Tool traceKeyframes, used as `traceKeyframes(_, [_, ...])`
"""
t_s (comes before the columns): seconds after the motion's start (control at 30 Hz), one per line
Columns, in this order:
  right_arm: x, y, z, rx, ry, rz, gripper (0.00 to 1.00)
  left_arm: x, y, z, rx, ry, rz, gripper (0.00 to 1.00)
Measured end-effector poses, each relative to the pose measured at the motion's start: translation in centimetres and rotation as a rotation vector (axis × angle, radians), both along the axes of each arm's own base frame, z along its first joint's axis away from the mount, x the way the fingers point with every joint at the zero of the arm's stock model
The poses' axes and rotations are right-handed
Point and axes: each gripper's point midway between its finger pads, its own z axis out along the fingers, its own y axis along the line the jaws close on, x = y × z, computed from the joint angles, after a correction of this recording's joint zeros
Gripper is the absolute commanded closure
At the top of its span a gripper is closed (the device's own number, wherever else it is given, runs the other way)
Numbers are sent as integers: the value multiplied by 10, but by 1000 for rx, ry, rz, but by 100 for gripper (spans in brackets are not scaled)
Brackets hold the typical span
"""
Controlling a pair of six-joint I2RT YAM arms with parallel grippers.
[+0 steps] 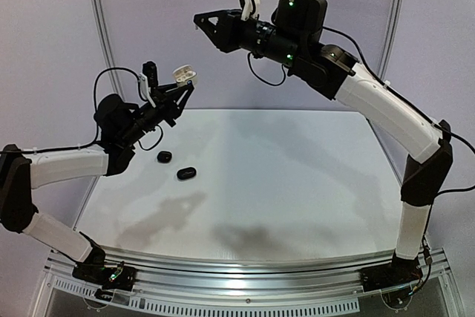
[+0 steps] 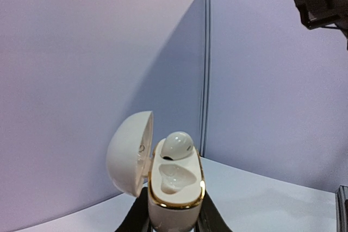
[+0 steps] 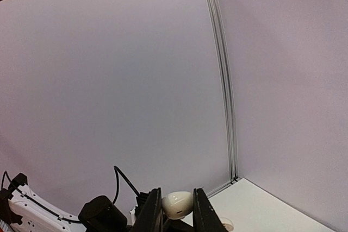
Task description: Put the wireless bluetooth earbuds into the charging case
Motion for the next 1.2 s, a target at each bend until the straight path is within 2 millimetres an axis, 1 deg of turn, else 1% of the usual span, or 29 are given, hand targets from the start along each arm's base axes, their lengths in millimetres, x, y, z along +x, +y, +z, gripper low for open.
traceKeyframes(0.17, [2,5,-7,-8,8,12,100,-3,-8,-5,35,-10,11,100])
traceKeyframes(0.3, [1,15,-27,-49,6,40,100,-8,-22,-11,101,-18,-9,100])
traceKeyframes(0.37, [-2,19,-34,-66,9,52,100,-7,-26,-10,125,-21,-15,100])
traceKeyframes(0.57, [-15,30,-36,-60,-11,46,100,-10,-24,-3,139,-54,-6,100])
traceKeyframes(0.63, [-23,36,-37,-54,-12,46,100,-15,-22,-1,136,-73,-6,100])
traceKeyframes(0.73, [-35,46,-47,-62,-5,48,100,-23,-20,-1,133,-115,-2,100])
traceKeyframes(0.87, [-42,54,-54,-65,-9,20,100,-34,-18,-5,122,-177,-3,100])
traceKeyframes(0.97, [-42,54,-57,-65,-9,-8,100,-38,-17,-1,100,-216,2,100])
traceKeyframes(1.1, [-33,50,-60,-67,2,-62,100,-41,-13,7,64,-251,17,100])
traceKeyframes(1.2, [-27,49,-71,-83,11,-96,100,-44,-12,9,40,-253,12,100])
